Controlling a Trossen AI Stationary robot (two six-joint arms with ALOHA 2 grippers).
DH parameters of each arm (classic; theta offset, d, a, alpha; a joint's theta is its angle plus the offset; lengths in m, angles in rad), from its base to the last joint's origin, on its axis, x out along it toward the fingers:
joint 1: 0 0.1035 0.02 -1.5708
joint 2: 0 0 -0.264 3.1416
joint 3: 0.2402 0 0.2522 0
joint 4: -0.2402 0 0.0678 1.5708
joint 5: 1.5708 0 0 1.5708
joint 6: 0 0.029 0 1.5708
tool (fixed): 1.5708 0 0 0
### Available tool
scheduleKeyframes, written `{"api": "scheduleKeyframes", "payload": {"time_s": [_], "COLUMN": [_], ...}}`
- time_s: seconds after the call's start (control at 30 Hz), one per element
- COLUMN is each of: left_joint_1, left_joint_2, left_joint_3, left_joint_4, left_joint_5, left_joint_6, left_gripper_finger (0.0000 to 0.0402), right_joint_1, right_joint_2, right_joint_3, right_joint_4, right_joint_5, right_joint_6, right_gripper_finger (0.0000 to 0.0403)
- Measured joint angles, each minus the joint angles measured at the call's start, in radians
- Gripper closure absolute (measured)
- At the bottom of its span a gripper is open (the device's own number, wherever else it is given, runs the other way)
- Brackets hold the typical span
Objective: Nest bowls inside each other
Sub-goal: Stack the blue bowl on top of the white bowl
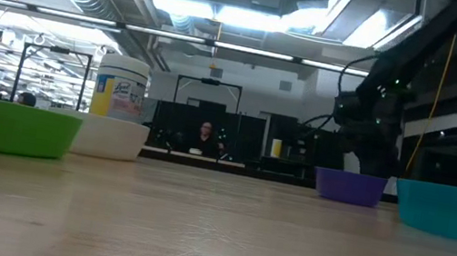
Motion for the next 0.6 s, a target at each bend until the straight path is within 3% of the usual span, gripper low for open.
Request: {"api": "scheduleKeyframes", "payload": {"time_s": [0.1,0.33,0.47,0.6], "left_joint_1": [0.000,-0.011,-0.011,-0.011], "left_joint_2": [-0.033,-0.140,-0.166,-0.154], "left_joint_3": [0.000,0.000,0.000,0.000], "left_joint_4": [-0.002,-0.075,-0.190,-0.279], "left_joint_5": [-0.026,-0.082,-0.124,-0.134], "left_joint_6": [0.000,0.016,-0.015,-0.056], "left_gripper_finger": [0.0247,0.0285,0.0306,0.0317], "right_joint_1": [0.057,0.285,0.402,0.456], "right_joint_2": [0.005,0.003,0.013,0.123], "right_joint_3": [0.000,0.155,0.358,0.600], "right_joint_4": [0.035,0.045,0.050,0.031], "right_joint_5": [-0.012,0.011,0.019,0.032], "right_joint_6": [-0.016,0.040,0.066,0.087], "right_gripper_finger": [0.0386,0.0398,0.0399,0.0400]}}
